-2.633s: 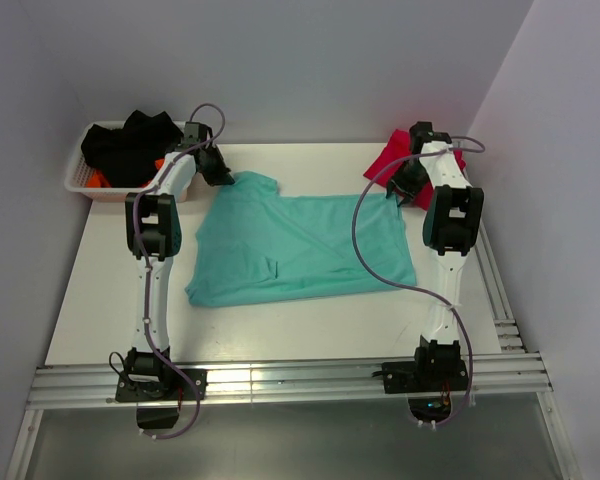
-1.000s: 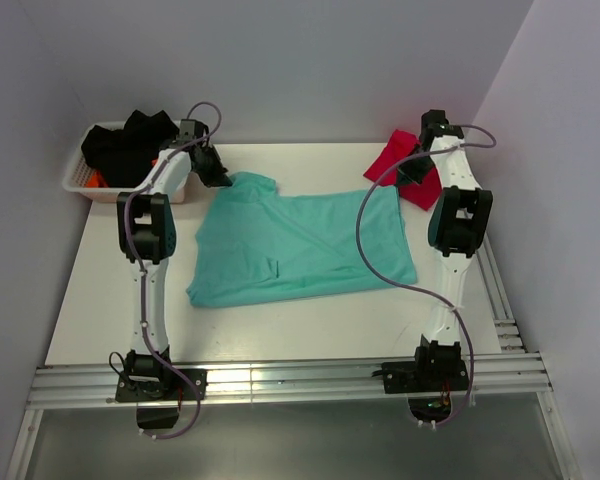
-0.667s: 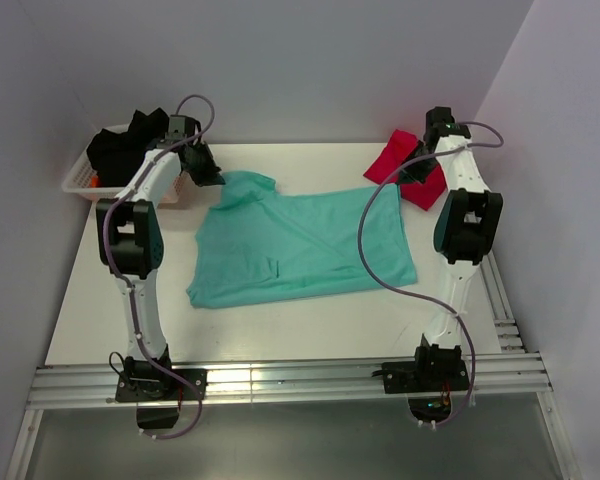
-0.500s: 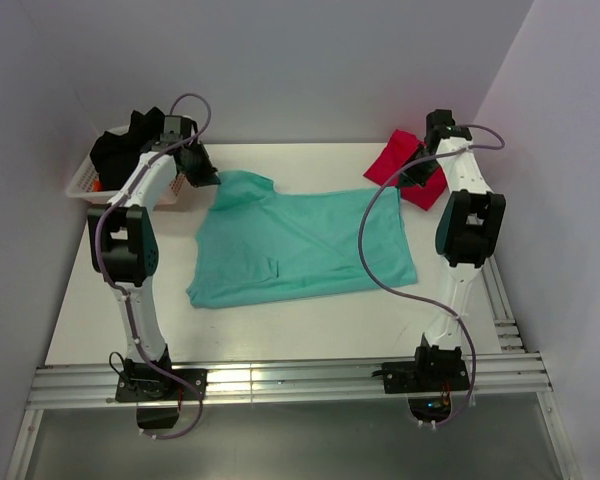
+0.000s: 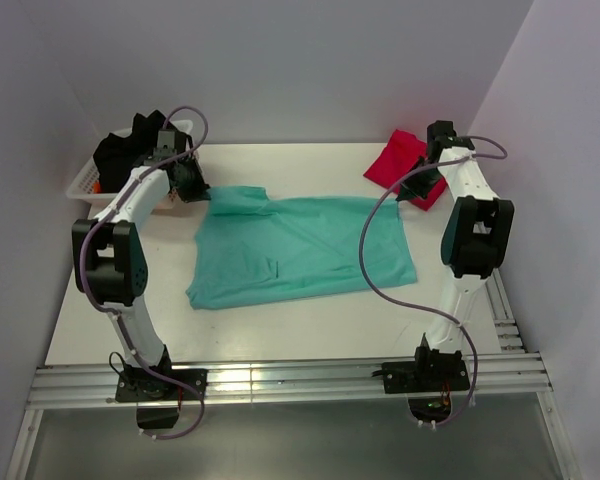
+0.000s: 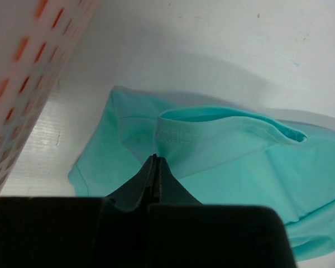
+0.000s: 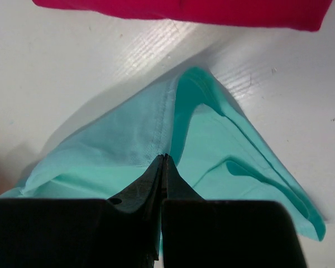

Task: Fold and stack the t-shirts
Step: Fold the tshirt

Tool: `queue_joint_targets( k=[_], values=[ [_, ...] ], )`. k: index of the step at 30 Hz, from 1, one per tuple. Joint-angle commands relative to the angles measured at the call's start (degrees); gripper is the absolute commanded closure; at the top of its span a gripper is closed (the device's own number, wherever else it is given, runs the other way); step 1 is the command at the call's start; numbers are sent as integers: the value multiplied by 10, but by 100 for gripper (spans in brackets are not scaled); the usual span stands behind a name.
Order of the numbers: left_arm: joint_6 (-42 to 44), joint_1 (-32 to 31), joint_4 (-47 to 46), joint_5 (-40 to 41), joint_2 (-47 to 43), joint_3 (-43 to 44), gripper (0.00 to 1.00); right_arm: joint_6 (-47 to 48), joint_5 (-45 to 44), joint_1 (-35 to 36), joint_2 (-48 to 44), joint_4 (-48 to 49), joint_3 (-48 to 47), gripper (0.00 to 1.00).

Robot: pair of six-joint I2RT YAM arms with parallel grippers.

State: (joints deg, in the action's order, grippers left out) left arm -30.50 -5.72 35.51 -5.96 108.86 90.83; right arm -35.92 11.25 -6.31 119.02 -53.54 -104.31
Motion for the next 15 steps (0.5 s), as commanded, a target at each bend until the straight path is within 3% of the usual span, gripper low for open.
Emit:
queue_joint_targets(
  k=[1, 15],
  values=[
    [18, 18, -18, 56, -59, -24, 100, 11, -8, -5, -54, 14, 23, 100],
    [18, 17, -26, 57, -177, -161, 100, 18, -31, -13, -141, 25, 154, 100]
  ],
)
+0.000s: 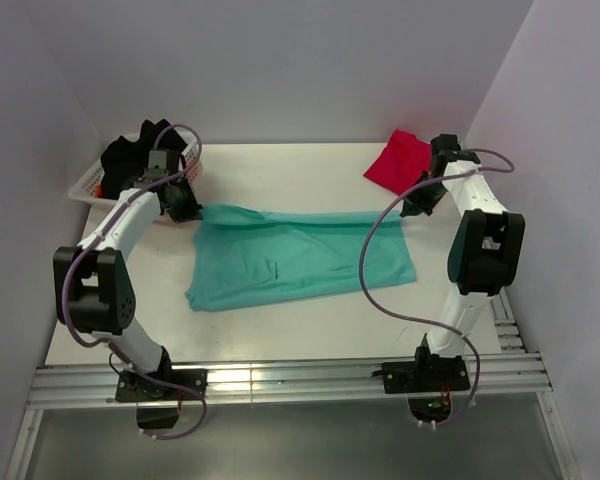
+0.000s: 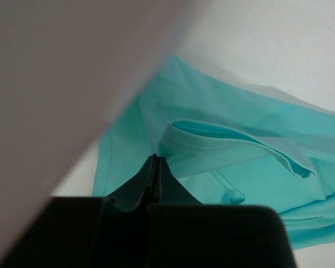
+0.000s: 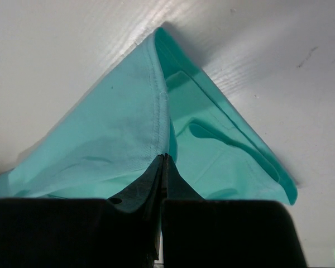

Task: Fold and stack the t-shirts
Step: Fold the tshirt

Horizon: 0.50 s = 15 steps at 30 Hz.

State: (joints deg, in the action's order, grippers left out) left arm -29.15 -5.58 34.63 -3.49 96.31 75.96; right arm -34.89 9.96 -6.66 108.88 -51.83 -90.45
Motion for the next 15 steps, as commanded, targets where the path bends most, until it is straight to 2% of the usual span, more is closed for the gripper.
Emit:
queue_joint_targets(
  k=[1, 8, 15],
  values=[
    [1, 15, -18, 31, -68, -20, 100, 9, -24, -10, -44, 8, 22, 100],
    [-7, 2, -18, 31, -140, -110, 100, 8, -43, -20, -71, 23, 98, 100],
    [-31, -16, -17, 32, -198, -189, 100, 5, -71, -30, -82, 22, 132, 100]
  ],
)
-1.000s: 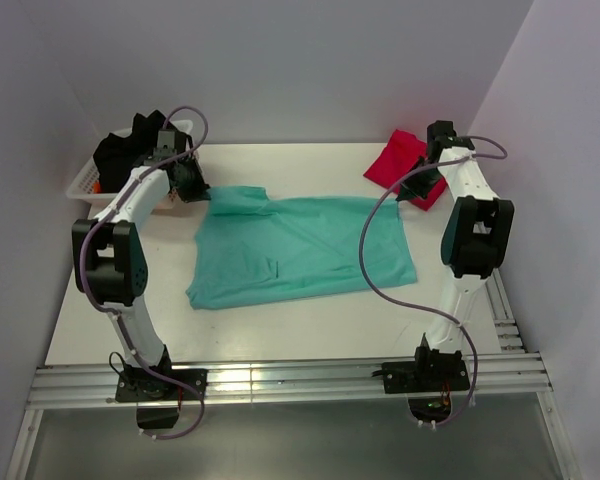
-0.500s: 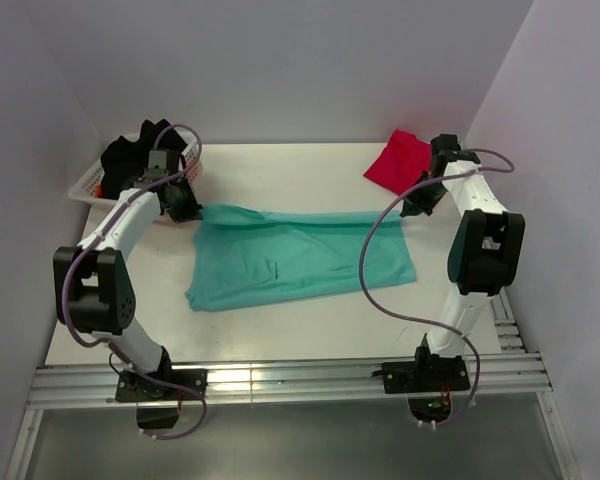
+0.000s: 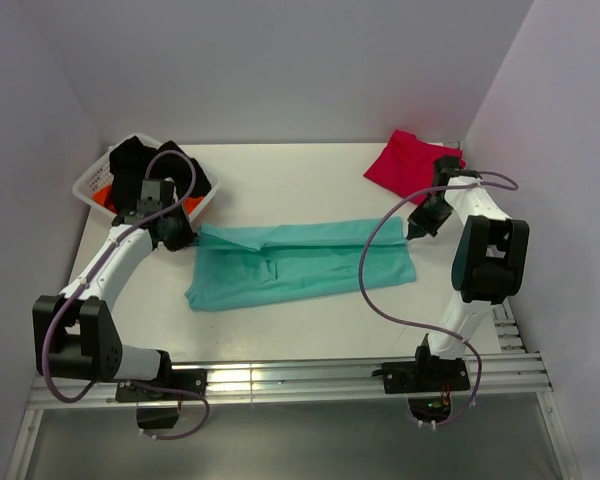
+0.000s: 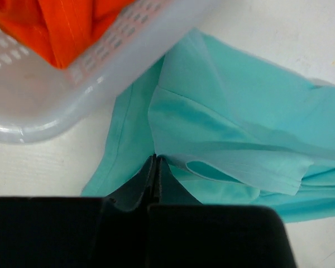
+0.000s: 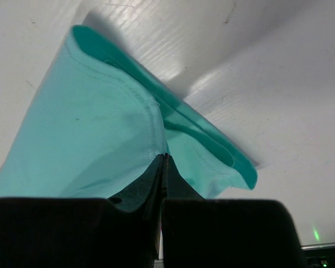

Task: Fold and stack the t-shirts
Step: Fold the tshirt

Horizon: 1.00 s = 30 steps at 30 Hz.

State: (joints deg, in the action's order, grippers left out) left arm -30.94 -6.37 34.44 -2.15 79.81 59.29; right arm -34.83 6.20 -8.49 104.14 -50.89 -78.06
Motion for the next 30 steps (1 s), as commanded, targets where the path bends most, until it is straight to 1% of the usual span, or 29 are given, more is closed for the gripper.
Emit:
queue_joint_targets(
  k=[1, 2, 3, 4, 5, 6, 7, 8, 9, 12, 16, 17, 19, 20, 24, 25, 30],
  values=[
    [-16, -14, -12, 19, -40, -29, 100, 4, -38, -13, -32, 11, 10, 100],
    [-18, -15, -9, 16, -40, -39, 98, 1, -45, -14, -27, 4, 10, 100],
    [-28, -15, -4, 16, -38, -43, 92, 1, -54, -15, -23, -3, 8, 88],
    [-31, -18, 1, 17, -34, -46, 82, -3, -61, -15, -14, -11, 4, 71],
    [-34, -19, 8, 19, -32, -46, 50, -6, -61, -16, -12, -17, 4, 56],
    [-40, -22, 11, 19, -33, -46, 38, -6, -76, -18, -13, -16, 5, 24],
    [-42, -26, 12, 19, -40, -46, 24, -9, -80, -19, -15, -17, 5, 17],
    [-44, -28, 12, 36, -46, -46, 6, -9, -83, -21, -14, -20, 4, 14],
    [-47, -28, 12, 39, -56, -44, 1, -9, -83, -22, -13, -20, 1, 14],
    [-54, -29, 15, 50, -64, -35, 1, -12, -86, -24, -10, -30, -17, 14],
    [-59, -29, 13, 51, -42, -11, 1, -19, -65, -24, -11, -24, -42, 16],
    [-61, -29, 13, 52, -36, -7, 3, -22, -38, -23, -10, -25, -48, 18],
    [-69, -29, 13, 51, -17, 4, 5, -27, -20, -19, -2, -23, -70, 19],
    [-72, -29, 14, 50, -10, 7, 9, -30, -9, -14, 3, -23, -79, 20],
    [-94, -29, 5, 33, 27, 10, 12, -27, -17, 27, 35, -34, -142, 21],
    [-98, -30, -2, 27, 35, 11, 13, -27, -15, 45, 44, -35, -149, 21],
    [-110, -47, 4, 19, 94, 35, 19, -21, -14, 82, 112, -43, -191, 23]
  ],
)
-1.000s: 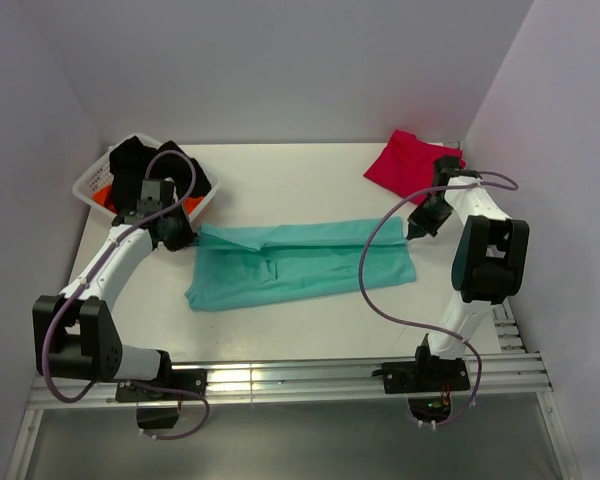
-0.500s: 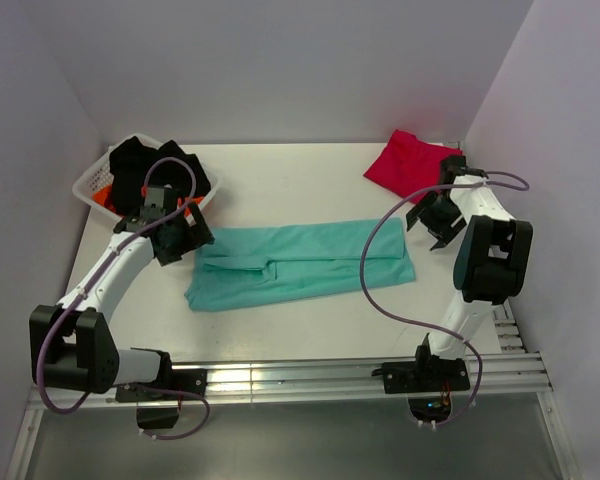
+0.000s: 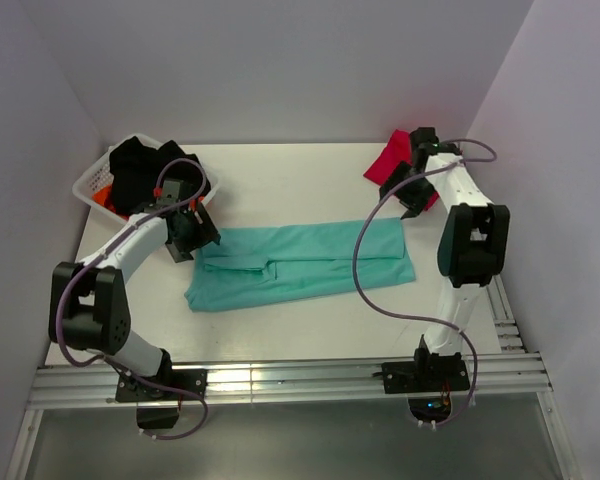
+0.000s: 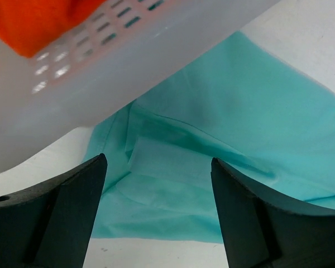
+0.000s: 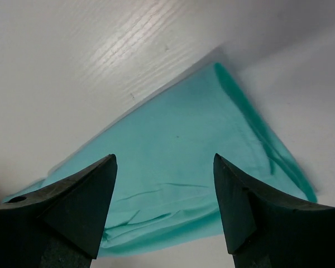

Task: Fold and stack the t-shirts
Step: Fold the tshirt

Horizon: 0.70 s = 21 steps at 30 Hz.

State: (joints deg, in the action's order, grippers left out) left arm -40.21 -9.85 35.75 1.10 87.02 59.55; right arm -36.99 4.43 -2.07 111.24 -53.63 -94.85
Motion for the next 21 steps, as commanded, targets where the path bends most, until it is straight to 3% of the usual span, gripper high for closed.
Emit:
queue_joint_targets(
  k=[1, 6, 10, 13, 17, 18, 21],
  values=[
    [-18, -15, -6, -14, 29, 46, 19, 3, 3, 18, 51, -20, -28, 23],
    [-15, -28, 11, -14, 69, 80, 23, 17, -25, 35, 75, -24, -21, 24],
    [-16, -30, 11, -15, 89, 82, 33, 30, -64, 32, 87, -22, -14, 29],
    [-15, -32, 11, -17, 107, 87, 39, 35, -78, 32, 104, -24, -17, 42],
    [-5, -33, 11, -18, 133, 96, 50, 39, -89, 31, 120, -24, -17, 66],
    [-3, -34, 12, -18, 146, 100, 53, 40, -91, 31, 126, -25, -19, 81],
    [1, -36, 13, -22, 168, 107, 61, 46, -100, 31, 132, -27, -17, 94]
  ],
)
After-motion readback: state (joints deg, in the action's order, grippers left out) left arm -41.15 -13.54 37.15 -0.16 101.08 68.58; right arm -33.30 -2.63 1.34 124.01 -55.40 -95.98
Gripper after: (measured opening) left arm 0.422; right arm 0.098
